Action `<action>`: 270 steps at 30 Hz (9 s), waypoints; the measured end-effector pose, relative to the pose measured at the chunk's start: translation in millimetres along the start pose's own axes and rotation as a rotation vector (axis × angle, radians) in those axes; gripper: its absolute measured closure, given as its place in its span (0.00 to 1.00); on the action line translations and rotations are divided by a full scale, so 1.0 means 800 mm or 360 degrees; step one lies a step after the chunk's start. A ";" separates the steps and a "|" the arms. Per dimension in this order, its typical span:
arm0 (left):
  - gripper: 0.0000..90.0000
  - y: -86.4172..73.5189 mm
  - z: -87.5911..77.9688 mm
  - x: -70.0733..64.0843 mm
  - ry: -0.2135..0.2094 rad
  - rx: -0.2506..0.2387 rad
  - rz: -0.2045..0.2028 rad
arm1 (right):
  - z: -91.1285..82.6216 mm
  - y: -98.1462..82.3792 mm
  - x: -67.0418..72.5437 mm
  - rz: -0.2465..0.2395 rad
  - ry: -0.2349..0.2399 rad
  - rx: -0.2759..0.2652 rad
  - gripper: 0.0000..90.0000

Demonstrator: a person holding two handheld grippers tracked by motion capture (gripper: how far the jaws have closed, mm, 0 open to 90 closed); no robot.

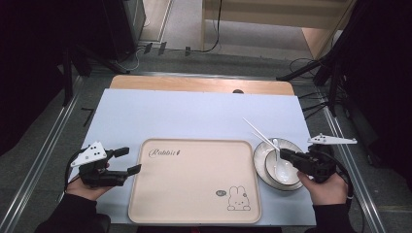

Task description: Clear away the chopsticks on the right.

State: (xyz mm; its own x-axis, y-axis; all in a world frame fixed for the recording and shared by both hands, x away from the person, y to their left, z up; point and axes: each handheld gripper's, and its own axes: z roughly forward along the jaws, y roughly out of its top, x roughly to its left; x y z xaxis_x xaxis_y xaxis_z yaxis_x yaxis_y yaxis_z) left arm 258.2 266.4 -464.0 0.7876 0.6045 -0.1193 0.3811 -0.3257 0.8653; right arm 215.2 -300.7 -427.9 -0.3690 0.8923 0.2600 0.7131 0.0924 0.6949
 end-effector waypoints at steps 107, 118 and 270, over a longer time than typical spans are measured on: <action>0.26 0.002 0.005 0.001 -0.0014 -0.0001 0.0002 | -0.006 -0.024 -0.076 -0.0328 0.0187 -0.0296 0.25; 0.26 0.001 0.003 0.000 -0.0009 0.0004 0.0002 | -0.009 -0.035 -0.114 -0.0234 0.0176 -0.0245 0.24; 0.26 0.005 0.008 0.002 -0.0039 -0.0011 0.0021 | 0.111 -0.103 0.096 0.0016 0.0034 0.0337 0.93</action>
State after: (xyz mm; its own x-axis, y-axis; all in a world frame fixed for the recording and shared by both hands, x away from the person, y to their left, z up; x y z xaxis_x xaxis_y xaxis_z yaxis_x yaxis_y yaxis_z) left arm 263.9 261.1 -463.7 0.8042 0.5822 -0.1198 0.3674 -0.3285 0.8701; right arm 180.7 -200.4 -524.4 -0.3723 0.8842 0.2820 0.8253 0.1764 0.5364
